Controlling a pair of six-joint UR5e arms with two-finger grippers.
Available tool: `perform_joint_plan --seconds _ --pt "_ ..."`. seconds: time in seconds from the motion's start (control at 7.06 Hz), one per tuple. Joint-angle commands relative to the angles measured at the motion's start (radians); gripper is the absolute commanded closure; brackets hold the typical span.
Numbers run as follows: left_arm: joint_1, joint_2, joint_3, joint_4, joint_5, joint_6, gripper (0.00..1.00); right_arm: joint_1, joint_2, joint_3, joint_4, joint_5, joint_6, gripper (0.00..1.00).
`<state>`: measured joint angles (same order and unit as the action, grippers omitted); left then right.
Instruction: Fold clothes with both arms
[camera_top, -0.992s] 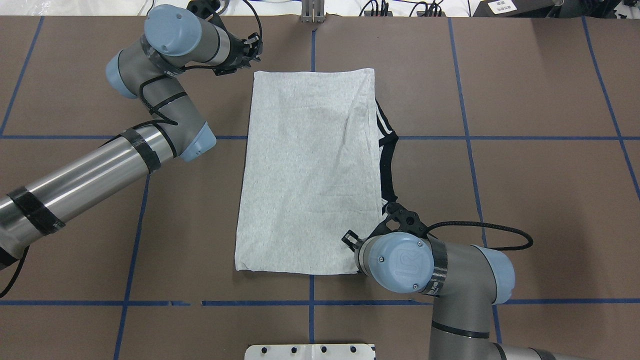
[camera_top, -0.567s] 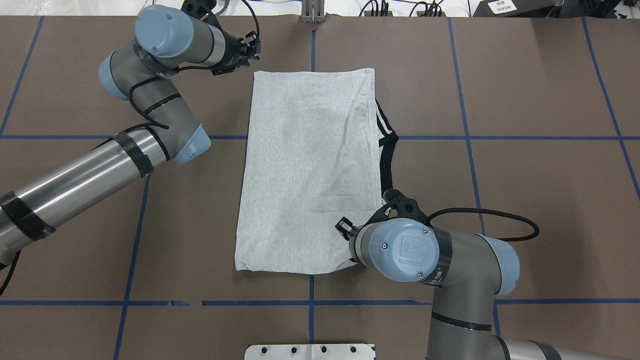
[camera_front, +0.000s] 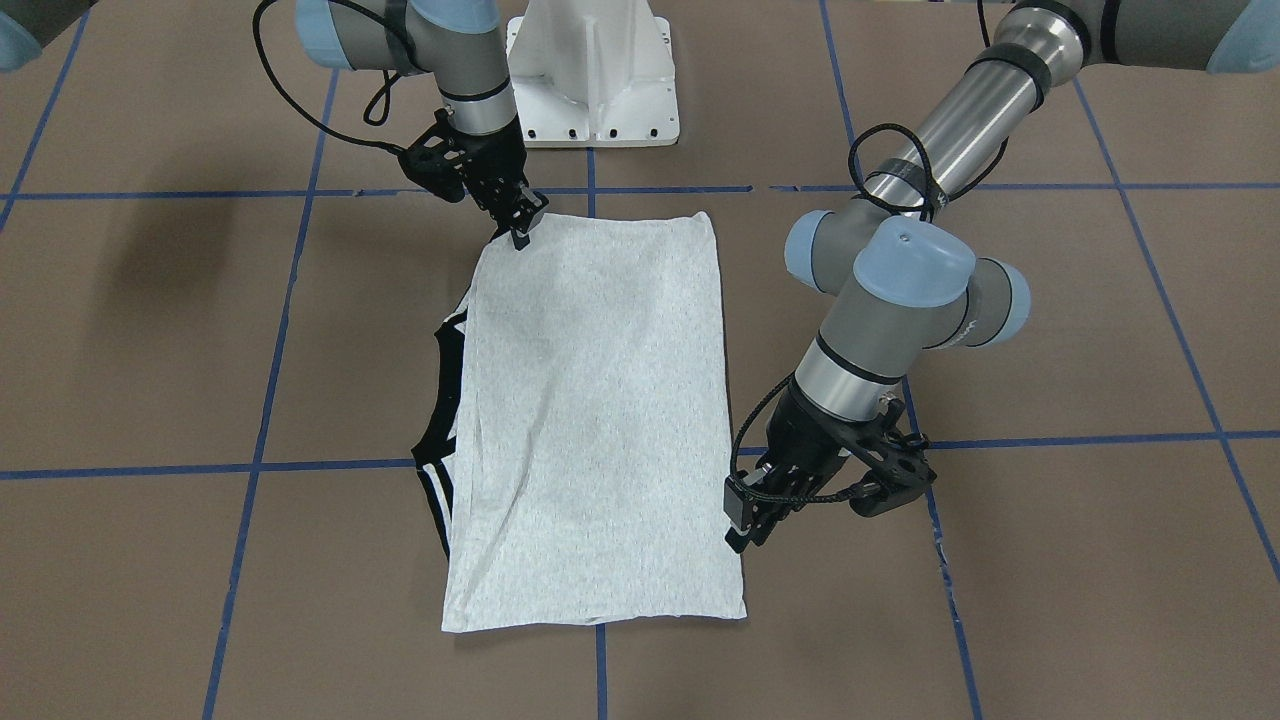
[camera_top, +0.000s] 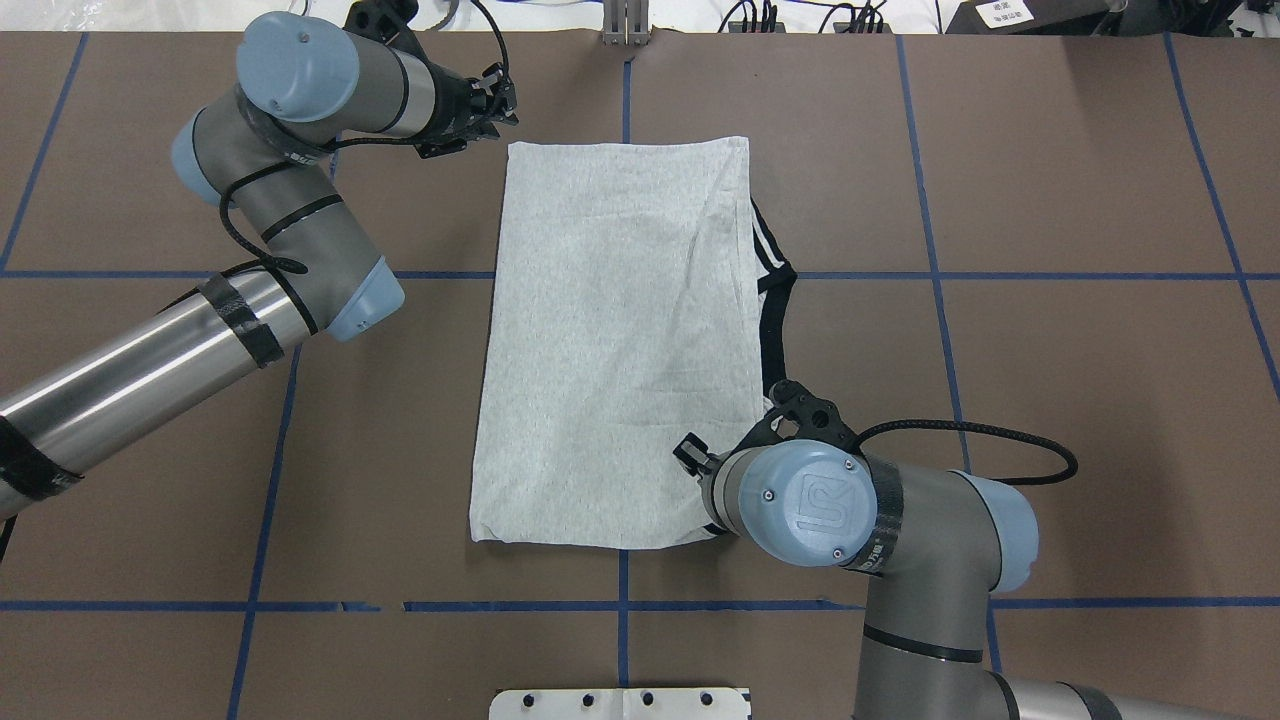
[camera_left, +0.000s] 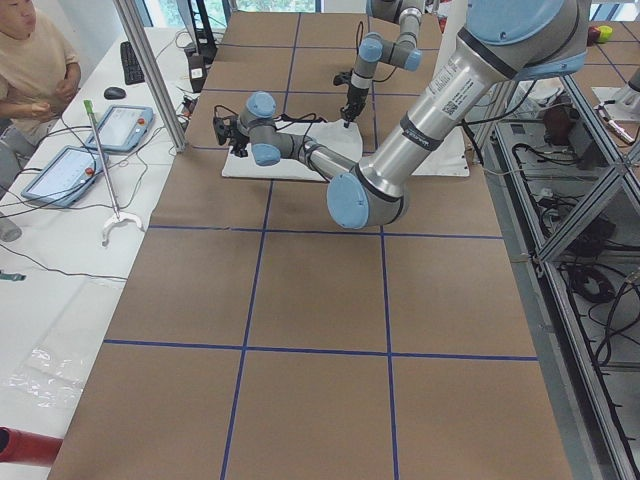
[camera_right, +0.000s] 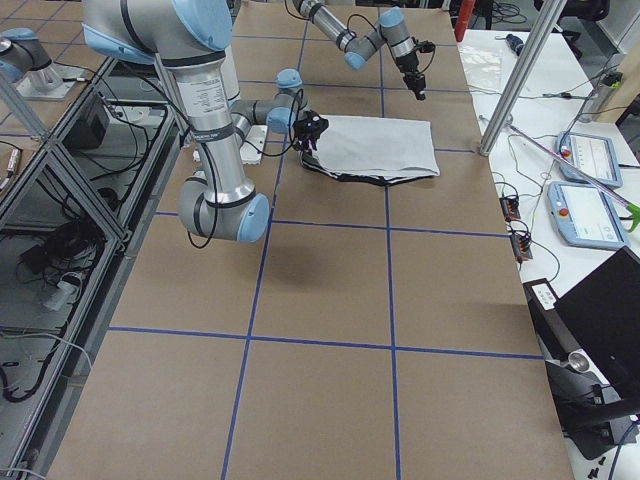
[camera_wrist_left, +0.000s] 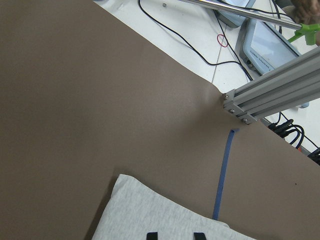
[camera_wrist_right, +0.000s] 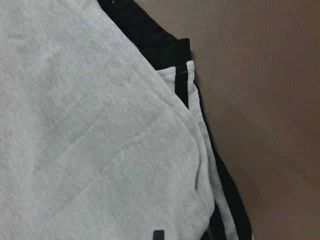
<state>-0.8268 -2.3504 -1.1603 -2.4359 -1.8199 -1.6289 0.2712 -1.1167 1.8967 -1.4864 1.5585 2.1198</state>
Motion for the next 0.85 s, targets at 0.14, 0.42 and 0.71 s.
perform_joint_plan --seconds 0.14,0.42,0.71 --pt "0.0 0.005 -0.001 0.0 -0.007 -0.003 0.65 -0.006 0.009 -0.048 0.002 0.0 -0.012 0.28" --pt "0.0 0.005 -0.001 0.0 -0.007 -0.005 0.65 -0.007 0.008 -0.053 0.0 -0.002 -0.003 0.01" --pt "0.002 0.005 -0.001 0.0 -0.006 -0.026 0.65 -0.01 0.009 -0.068 0.002 0.0 -0.008 0.02"
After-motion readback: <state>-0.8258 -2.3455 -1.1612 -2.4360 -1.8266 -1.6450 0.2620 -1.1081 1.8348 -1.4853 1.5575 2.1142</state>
